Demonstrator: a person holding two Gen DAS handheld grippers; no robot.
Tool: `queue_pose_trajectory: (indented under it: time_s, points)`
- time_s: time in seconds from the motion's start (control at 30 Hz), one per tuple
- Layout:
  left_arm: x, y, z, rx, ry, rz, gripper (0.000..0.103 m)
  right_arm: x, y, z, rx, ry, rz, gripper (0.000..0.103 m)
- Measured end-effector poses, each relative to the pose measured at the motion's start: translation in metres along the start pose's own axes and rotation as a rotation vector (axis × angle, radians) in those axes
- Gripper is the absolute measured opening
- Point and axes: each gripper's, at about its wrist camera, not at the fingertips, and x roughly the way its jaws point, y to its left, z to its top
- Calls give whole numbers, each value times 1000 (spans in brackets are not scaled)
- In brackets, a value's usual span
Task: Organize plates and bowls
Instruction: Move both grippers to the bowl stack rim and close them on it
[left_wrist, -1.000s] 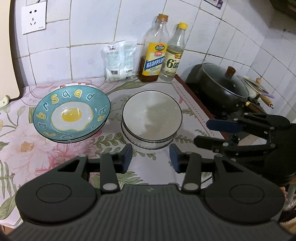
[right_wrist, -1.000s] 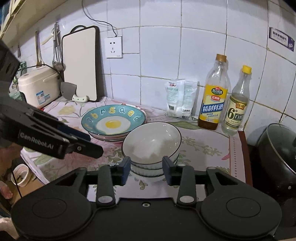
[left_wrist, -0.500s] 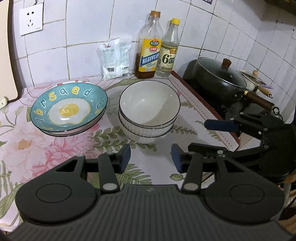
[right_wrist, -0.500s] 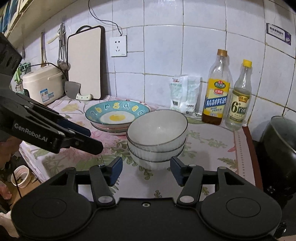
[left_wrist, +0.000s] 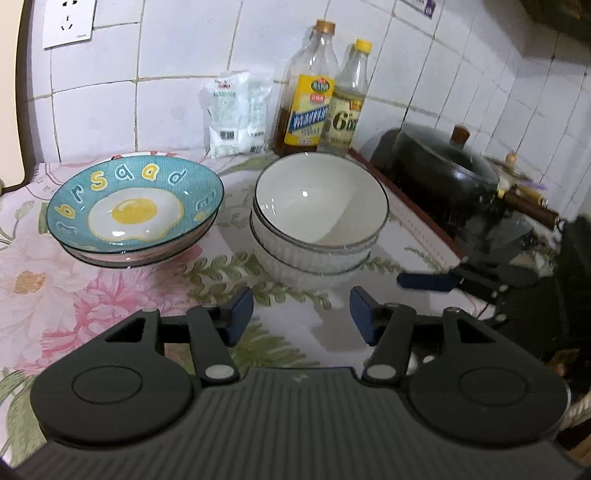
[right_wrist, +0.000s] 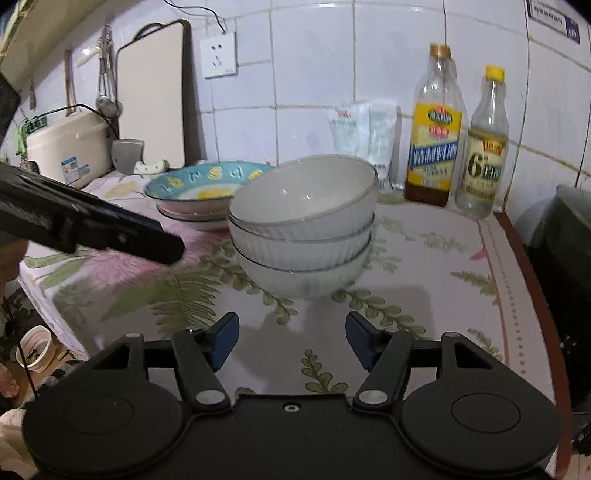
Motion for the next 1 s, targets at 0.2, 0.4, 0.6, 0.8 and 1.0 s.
queue_pose_trajectory:
  time_s: [0.2,0.4,0.6,0.8,1.0]
  points:
    - [11,24,-4,-107,-83,-60,67,25,-9,-5,45,-14,39,85]
    - [29,42,0,-241,-120,-126,74,45,-8,-5,27,-69,36,91]
    - [64,55,11,-377,-69,-171,75,67,-10,0,23,-76,7,93]
    - [96,65,16,-480,-1,-197,73,77,-14,8,38,-80,6,95]
    - [99,69,14,-502,-3,-176,56,83,-12,13,6,-75,9,96]
